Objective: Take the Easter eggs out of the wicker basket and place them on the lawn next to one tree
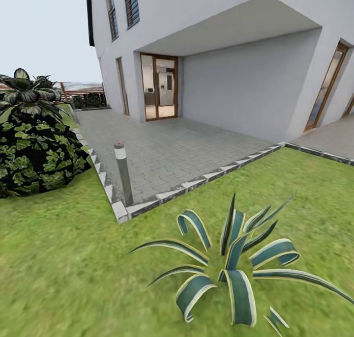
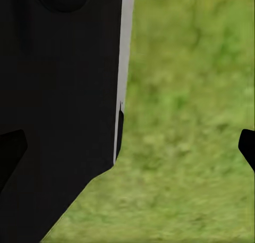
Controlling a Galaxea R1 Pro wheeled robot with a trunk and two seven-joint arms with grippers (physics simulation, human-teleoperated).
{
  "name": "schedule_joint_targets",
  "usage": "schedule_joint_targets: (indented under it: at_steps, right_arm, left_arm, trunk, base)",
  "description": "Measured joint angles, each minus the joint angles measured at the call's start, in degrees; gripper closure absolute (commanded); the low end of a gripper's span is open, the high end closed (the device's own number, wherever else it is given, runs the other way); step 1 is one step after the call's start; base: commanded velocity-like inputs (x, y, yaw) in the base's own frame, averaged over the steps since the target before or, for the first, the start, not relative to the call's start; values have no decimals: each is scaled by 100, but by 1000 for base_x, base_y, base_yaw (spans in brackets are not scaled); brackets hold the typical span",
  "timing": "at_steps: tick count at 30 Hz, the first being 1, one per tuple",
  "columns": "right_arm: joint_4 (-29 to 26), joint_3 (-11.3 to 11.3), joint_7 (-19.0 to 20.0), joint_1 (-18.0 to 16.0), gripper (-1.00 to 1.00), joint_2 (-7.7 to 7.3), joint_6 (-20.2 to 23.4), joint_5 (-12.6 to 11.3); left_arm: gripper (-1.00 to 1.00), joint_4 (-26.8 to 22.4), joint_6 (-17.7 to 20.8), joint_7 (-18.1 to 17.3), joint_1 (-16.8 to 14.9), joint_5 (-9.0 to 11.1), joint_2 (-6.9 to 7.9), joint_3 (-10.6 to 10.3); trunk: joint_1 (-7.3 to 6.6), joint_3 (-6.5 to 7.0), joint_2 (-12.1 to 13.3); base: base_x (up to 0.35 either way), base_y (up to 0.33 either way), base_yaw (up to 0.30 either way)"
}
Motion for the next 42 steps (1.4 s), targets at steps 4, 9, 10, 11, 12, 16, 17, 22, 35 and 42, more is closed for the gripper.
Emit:
schedule_joint_targets:
  at_steps: [4,9,10,11,12,16,17,22,35,42]
  right_arm:
    - [0,0,0,1,-100,2,-3,-3]
    - [0,0,0,2,-100,2,-4,-7]
    - [0,0,0,1,-100,2,-5,-8]
    - [0,0,0,1,-100,2,-1,-8]
    - [0,0,0,0,-100,2,-2,-8]
    - [0,0,0,2,-100,0,-4,-8]
    - [0,0,0,2,-100,-3,-5,-7]
    - [0,0,0,2,-100,-6,-5,-1]
    - [0,0,0,0,-100,2,-5,-8]
    - [0,0,0,1,-100,0,-5,-8]
  left_arm:
    - [-100,0,-5,0,0,0,0,0]
    - [-100,0,-3,0,0,0,0,0]
    - [-100,0,-5,0,0,0,0,0]
    - [-100,0,-5,0,0,0,0,0]
    - [-100,0,-4,0,0,0,0,0]
    - [-100,0,-3,0,0,0,0,0]
    - [-100,0,-5,0,0,0,2,0]
    - [-100,0,-7,0,0,0,5,0]
    - [-100,0,-8,0,0,0,1,0]
    - [-100,0,-8,0,0,0,2,0]
  trunk:
    - [0,0,0]
    - [0,0,0]
    - [0,0,0]
    - [0,0,0]
    - [0,0,0]
    - [0,0,0]
    - [0,0,0]
    - [0,0,0]
    - [0,0,0]
    - [0,0,0]
  base:
    - [129,333,0]
    - [129,333,0]
    - [129,333,0]
    - [129,333,0]
    - [129,333,0]
    - [129,333,0]
    - [129,333,0]
    - [129,333,0]
    - [129,333,0]
    - [129,333,0]
